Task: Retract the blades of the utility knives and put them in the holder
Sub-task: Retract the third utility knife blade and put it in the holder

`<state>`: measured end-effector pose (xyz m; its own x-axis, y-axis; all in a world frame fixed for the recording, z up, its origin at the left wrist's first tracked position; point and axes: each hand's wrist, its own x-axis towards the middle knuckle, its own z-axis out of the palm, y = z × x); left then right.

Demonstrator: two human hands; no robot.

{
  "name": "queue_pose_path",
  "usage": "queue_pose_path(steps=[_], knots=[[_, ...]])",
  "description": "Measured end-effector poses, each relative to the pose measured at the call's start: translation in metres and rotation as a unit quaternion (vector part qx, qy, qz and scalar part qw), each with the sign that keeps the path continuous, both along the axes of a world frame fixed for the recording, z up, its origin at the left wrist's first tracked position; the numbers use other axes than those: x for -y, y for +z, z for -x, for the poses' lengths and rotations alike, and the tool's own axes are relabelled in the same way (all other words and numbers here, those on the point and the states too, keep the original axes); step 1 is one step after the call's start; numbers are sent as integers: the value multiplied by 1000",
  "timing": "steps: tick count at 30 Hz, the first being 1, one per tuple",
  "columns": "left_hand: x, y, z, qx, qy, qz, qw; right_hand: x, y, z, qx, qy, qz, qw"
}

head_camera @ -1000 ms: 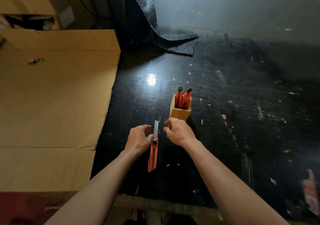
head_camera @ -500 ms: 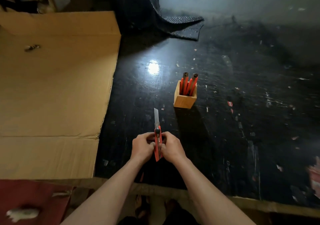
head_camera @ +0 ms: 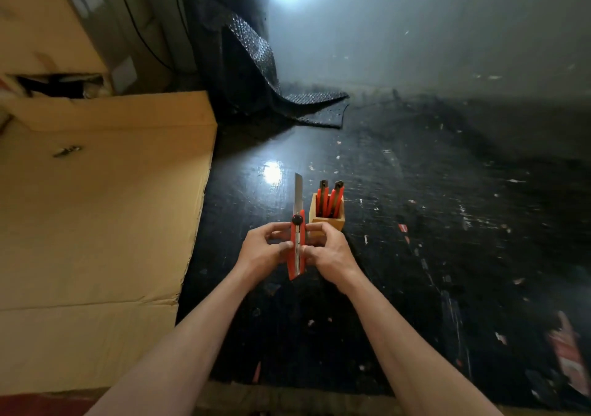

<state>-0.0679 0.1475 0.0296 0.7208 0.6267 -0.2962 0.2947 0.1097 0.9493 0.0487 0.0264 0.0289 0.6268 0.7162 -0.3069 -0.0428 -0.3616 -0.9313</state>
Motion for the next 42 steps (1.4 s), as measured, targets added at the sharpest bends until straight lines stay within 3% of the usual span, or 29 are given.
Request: queue_pose_path(steps=[10,17,22,42], knots=[[-20,97,-62,120,-37,46,991,-10,102,-60,52,2,-92,994],[-15,141,-88,163,-53,24,985,-19,152,-90,242,-24,-108,964],[-12,165,-102,183,-65,6,981,-20,177,-105,303,-29,-99,947],[-15,175,-112,164,-60,37,984,2,159,-105,297,8,-78,952]])
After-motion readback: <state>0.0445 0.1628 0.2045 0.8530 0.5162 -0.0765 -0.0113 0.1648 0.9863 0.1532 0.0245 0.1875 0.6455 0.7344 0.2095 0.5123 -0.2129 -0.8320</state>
